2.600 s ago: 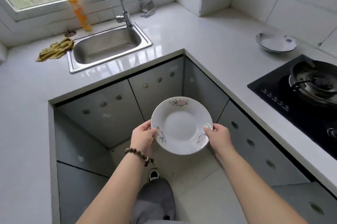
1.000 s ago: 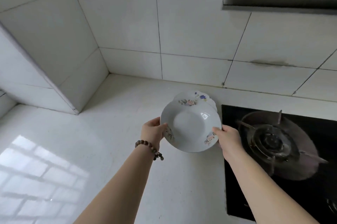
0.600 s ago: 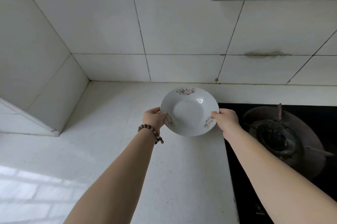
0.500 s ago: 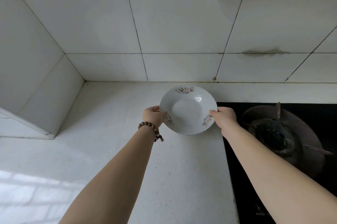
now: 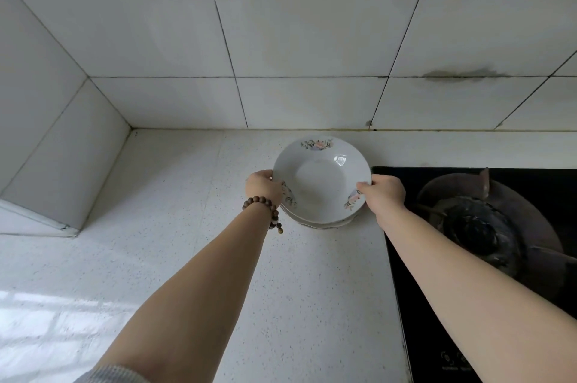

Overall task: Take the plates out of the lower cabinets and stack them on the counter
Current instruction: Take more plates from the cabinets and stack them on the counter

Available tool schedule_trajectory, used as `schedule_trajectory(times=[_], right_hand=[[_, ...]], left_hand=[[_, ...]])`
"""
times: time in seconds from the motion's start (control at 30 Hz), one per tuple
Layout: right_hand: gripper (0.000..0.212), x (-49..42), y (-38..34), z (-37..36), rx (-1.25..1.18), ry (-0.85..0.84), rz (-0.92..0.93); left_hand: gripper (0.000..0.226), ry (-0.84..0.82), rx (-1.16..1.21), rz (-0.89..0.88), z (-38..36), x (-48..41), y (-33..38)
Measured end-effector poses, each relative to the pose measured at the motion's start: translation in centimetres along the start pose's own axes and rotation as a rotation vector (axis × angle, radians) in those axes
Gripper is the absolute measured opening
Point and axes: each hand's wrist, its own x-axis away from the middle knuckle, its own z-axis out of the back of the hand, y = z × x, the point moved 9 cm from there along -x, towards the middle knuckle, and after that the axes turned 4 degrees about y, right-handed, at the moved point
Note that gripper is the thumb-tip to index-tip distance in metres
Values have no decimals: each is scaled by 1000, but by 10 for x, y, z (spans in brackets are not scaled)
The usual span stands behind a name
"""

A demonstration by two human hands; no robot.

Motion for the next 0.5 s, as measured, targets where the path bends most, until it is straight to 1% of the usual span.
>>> schedule_trajectory(times=[0.1, 0.3, 0.5], right_hand=[[14, 2, -1, 0, 0, 31, 9], [19, 4, -1, 0, 14, 52, -32], [19, 7, 2, 2, 33, 34, -59]], left_hand=[[31, 8, -16, 4, 1, -1, -3], [31, 2, -46, -27, 0, 0, -5], [28, -21, -23, -64, -2, -1, -7]])
